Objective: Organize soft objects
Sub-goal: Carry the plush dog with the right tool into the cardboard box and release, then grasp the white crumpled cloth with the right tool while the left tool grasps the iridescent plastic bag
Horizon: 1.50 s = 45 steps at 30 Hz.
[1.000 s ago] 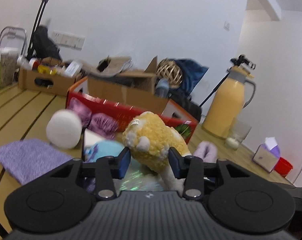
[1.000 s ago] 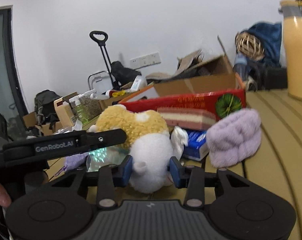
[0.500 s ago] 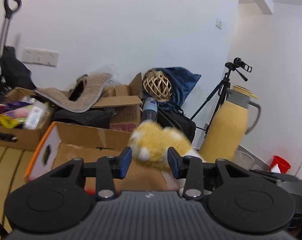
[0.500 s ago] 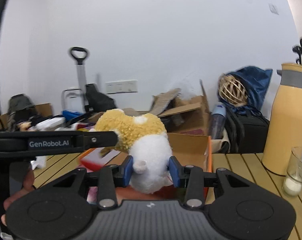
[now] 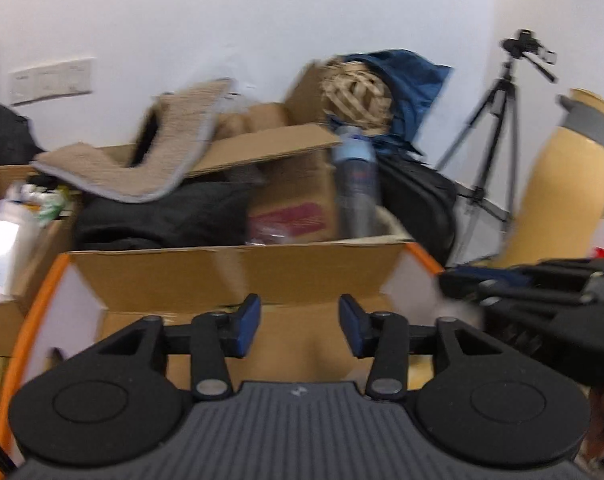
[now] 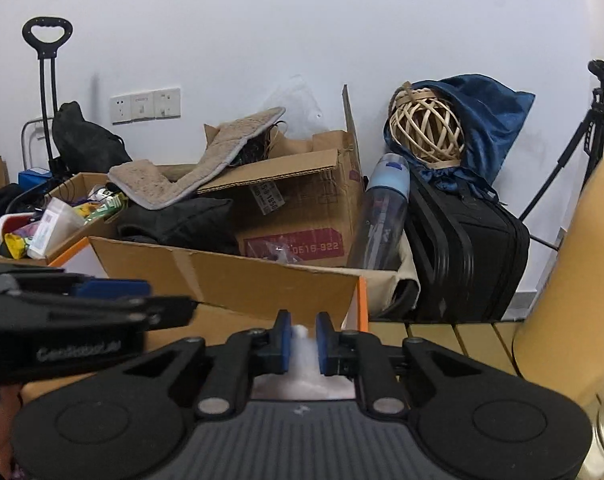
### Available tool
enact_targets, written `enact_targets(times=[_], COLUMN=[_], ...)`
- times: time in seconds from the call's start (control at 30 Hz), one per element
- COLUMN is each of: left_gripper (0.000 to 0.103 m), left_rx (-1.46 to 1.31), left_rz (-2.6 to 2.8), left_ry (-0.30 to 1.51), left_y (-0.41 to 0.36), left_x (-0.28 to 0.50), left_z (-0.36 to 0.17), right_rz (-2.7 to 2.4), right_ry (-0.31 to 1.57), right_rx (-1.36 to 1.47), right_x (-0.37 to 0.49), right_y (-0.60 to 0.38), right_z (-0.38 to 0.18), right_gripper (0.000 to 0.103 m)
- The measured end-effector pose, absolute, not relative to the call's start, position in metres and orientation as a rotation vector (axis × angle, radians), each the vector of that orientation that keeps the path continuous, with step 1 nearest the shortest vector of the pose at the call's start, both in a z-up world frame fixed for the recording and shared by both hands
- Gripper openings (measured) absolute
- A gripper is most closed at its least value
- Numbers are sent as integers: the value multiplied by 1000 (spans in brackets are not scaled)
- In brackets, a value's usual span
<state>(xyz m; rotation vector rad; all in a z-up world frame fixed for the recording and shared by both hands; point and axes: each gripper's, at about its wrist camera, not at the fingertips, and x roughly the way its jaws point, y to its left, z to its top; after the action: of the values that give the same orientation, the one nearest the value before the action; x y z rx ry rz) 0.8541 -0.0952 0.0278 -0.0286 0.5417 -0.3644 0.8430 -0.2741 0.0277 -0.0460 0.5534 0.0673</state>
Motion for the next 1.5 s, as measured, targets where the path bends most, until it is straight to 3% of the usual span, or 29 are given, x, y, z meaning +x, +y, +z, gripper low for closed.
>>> enact_targets(times=[0.13, 0.2, 0.27, 0.43, 0.5, 0.8, 0.93, 1.3, 1.5], left_gripper=[56, 60, 60, 68, 68, 75, 86, 101, 103], left_rx=[-49, -22, -6, -4, 8, 20, 15, 101, 43], left_rz=[-288, -264, -241, -239, -240, -233, -222, -150, -93], left_ry=[542, 543, 558, 555, 549, 455, 389, 176, 224], left_y=[-73, -68, -64, -57, -56, -33, -17, 3, 18], left_x=[860, 860, 861, 844, 833, 723, 645, 411, 324], left_z=[26, 26, 28, 43, 56, 133, 149, 89, 41], right_rz=[65, 71, 51, 51, 61, 128, 160, 250, 259], right_ry=[558, 591, 581, 542, 520, 485, 440, 321, 321], right_rx=[-37, -5, 31, 59, 55, 56, 19, 12, -24], right_x=[863, 876, 877, 866, 855, 765, 694, 463, 358], right_y=[-281, -285, -289, -297, -300, -316, -319, -298, -264], right_z=[17, 10, 8, 25, 41, 121, 143, 98, 44], right_gripper=[22, 47, 64, 71, 79, 80, 88, 92, 95])
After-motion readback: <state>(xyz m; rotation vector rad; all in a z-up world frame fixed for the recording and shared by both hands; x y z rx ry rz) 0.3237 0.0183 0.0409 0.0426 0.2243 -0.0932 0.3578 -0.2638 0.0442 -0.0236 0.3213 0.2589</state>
